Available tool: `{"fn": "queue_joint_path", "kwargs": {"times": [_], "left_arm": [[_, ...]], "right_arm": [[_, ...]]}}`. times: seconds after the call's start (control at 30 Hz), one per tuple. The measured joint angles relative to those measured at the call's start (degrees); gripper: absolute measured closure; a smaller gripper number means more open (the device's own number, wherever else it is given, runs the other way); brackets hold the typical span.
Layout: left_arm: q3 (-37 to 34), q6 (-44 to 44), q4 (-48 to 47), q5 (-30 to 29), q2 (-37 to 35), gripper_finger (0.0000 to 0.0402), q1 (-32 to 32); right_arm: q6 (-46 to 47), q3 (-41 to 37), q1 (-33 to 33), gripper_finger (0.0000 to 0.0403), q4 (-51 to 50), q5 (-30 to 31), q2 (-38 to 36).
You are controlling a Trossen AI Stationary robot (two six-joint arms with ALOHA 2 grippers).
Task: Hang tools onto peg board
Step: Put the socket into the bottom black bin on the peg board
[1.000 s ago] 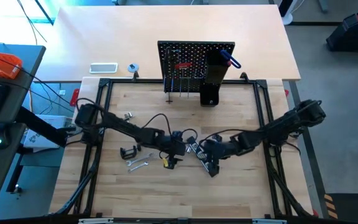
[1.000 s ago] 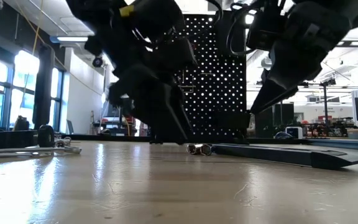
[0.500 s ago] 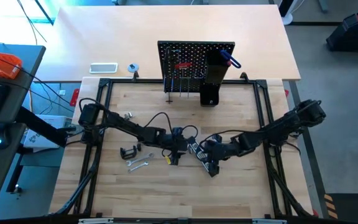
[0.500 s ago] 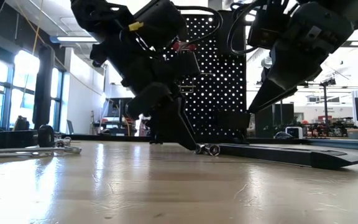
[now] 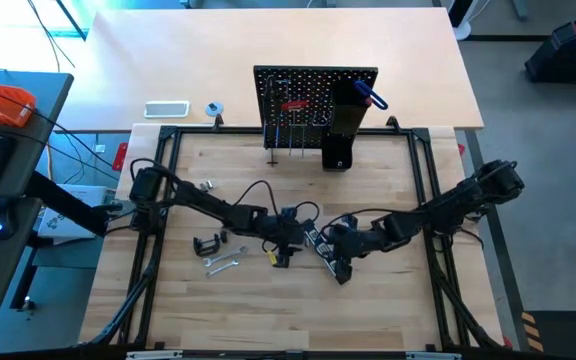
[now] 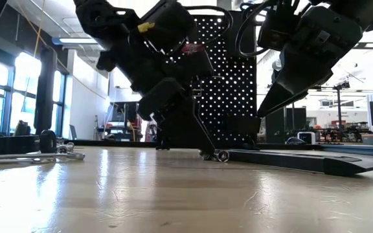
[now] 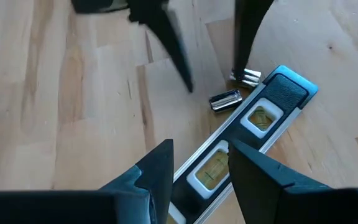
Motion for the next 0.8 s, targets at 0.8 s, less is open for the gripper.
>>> {"fn": "queue_joint_path", "kwargs": {"times": [0.8], "left_arm": [[0.2, -1.2, 1.0, 0.6, 3.1, 0.0348, -0.4]], "right_arm": [[0.1, 0.0, 0.9, 0.0258, 0.0, 1.4, 0.0]]}}
